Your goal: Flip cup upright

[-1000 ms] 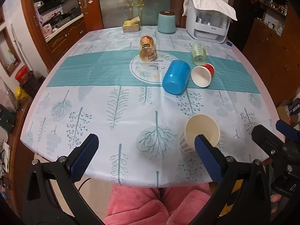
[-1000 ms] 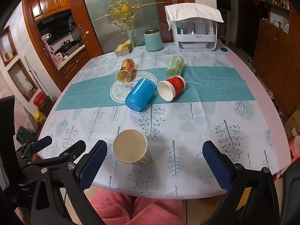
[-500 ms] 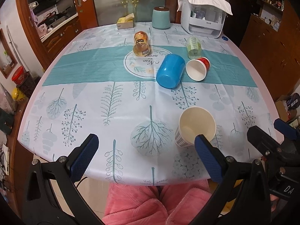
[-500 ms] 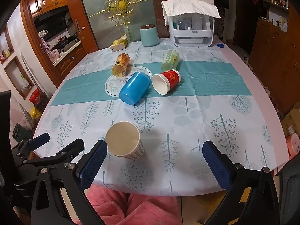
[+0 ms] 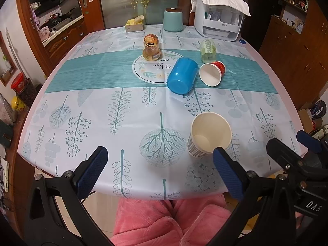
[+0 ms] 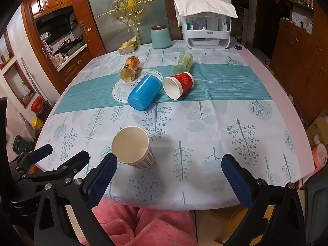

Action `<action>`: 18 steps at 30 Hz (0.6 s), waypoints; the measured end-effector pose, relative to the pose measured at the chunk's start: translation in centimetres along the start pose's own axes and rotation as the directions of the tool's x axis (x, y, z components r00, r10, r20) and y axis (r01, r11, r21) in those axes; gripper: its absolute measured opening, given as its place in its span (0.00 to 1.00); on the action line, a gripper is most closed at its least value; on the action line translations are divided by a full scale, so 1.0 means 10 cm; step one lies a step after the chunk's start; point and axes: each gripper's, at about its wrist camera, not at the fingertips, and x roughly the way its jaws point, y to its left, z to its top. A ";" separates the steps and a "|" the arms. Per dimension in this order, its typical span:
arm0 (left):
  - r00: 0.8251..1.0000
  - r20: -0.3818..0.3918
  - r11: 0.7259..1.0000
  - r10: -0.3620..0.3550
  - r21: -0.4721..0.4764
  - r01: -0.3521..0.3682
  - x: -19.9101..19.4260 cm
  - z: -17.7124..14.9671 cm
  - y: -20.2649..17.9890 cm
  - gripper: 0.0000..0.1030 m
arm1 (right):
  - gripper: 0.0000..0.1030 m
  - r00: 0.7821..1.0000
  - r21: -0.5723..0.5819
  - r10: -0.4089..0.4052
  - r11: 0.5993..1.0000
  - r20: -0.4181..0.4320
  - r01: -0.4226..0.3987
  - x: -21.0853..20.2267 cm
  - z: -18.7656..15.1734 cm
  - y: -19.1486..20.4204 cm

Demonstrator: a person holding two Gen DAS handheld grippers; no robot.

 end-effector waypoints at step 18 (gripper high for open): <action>0.999 -0.042 1.000 -0.003 0.001 0.003 0.07 -0.04 0.06 0.99 | 1.00 0.999 -0.022 -0.017 1.000 -0.038 0.016 0.10 -0.01 0.04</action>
